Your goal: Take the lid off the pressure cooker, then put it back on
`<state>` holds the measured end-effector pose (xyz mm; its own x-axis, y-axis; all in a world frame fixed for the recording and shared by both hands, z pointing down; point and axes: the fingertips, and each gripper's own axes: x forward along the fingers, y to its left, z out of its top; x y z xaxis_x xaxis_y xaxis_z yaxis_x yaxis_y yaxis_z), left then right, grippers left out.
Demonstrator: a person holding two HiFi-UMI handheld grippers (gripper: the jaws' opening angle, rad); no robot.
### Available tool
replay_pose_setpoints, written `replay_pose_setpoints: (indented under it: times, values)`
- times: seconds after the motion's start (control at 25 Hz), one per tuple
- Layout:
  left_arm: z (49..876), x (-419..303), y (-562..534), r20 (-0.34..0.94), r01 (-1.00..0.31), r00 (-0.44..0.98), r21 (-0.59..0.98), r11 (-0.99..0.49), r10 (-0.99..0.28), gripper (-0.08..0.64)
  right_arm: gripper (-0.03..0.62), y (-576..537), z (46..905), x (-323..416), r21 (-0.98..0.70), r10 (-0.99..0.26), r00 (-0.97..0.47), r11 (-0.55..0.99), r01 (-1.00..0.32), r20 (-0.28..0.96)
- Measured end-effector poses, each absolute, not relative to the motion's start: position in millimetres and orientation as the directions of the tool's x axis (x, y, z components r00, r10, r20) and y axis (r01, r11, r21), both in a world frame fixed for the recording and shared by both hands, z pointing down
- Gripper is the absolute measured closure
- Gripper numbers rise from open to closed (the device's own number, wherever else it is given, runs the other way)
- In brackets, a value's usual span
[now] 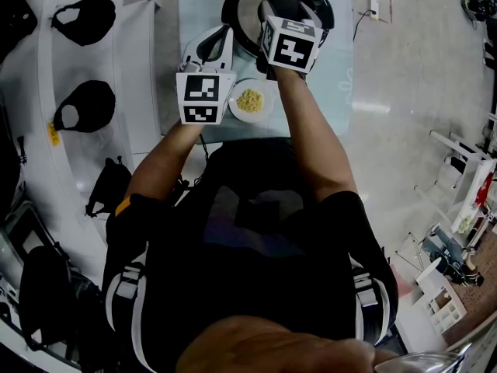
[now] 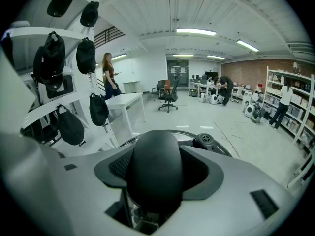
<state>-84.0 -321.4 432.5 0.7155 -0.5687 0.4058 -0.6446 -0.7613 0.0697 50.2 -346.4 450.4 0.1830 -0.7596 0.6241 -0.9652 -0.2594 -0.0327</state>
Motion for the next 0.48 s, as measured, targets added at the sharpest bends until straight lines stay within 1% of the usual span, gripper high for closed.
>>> replay_pose_setpoints:
  times: [0.24,0.32,0.48]
  values:
    - [431,-79,-321,0.400,-0.635,0.725,0.075,-0.769,-0.560,0.552,0.304,-342,453,49,-0.085,-0.786,0.061,-0.143,-0.986,0.615]
    - [430,-76,-320,0.398,-0.632,0.728,0.073,-0.772,-0.558,0.552,0.304,-341,453,50,-0.092,-0.789,0.053,-0.137,-0.986,0.612]
    - [428,-72,-318,0.399,-0.625,0.732,0.071,-0.777,-0.553,0.552,0.304,-341,453,51,-0.079,-0.789,0.082,-0.163,-0.983,0.609]
